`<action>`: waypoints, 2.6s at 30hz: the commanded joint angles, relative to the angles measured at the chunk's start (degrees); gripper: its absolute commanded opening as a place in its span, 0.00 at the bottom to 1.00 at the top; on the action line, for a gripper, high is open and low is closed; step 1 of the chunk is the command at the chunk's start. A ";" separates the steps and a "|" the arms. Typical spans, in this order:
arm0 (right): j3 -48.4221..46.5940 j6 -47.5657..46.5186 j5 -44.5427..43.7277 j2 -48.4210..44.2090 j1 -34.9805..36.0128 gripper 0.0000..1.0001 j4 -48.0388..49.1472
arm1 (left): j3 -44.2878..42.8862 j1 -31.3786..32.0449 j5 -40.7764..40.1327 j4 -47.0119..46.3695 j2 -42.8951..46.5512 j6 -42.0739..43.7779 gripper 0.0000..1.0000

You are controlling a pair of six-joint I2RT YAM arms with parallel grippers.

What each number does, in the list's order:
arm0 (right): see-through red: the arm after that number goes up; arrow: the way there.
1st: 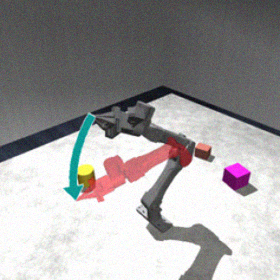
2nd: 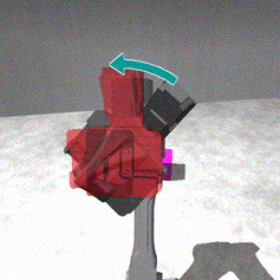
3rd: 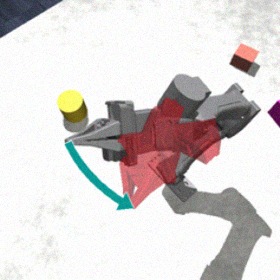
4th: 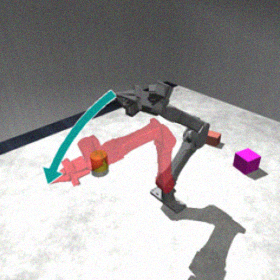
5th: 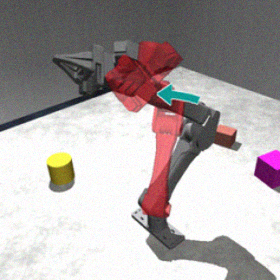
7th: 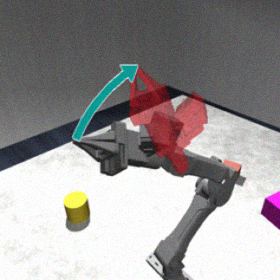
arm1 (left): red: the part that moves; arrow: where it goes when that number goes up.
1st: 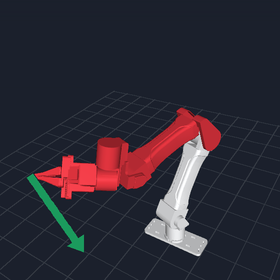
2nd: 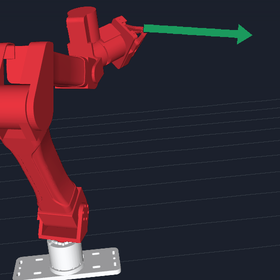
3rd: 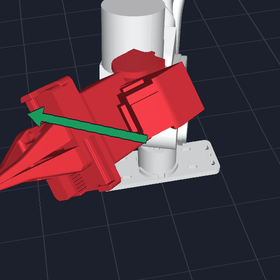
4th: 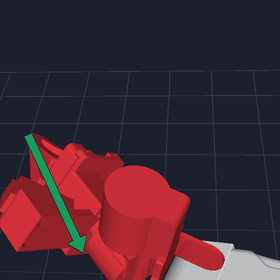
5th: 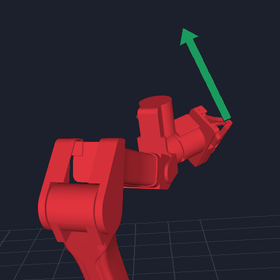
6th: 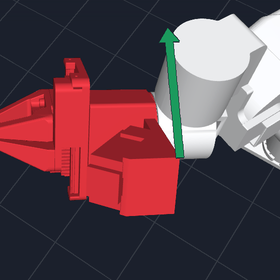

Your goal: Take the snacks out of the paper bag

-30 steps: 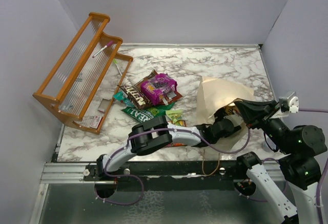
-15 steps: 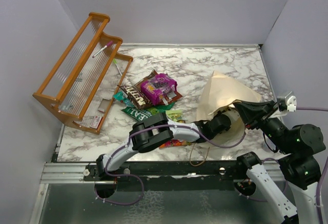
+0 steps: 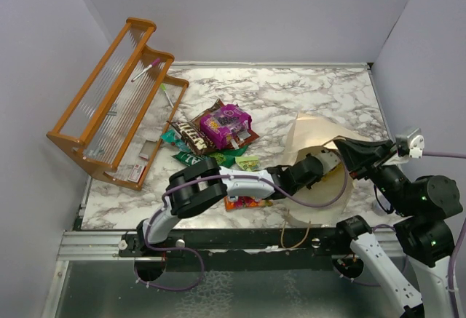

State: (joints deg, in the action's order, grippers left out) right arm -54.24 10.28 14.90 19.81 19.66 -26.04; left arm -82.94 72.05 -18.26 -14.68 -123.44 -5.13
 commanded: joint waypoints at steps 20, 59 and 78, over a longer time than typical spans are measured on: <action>0.12 0.12 4.95 0.18 0.02 0.02 5.92 | 1.88 1.35 1.26 -20.36 -3.38 -8.92 0.69; 0.70 -2.27 -2.55 -3.47 -0.02 0.02 1.70 | 8.87 4.19 10.67 6.70 17.94 -2.39 0.02; -0.14 -3.71 -4.39 -2.90 0.03 0.02 0.71 | 14.17 11.89 7.02 19.04 38.59 11.86 0.00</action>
State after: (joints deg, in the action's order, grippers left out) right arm -54.02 7.22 12.29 16.25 19.66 -26.11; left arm -70.11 83.79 -9.74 2.81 -92.07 3.62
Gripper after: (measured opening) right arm 0.032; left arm 0.030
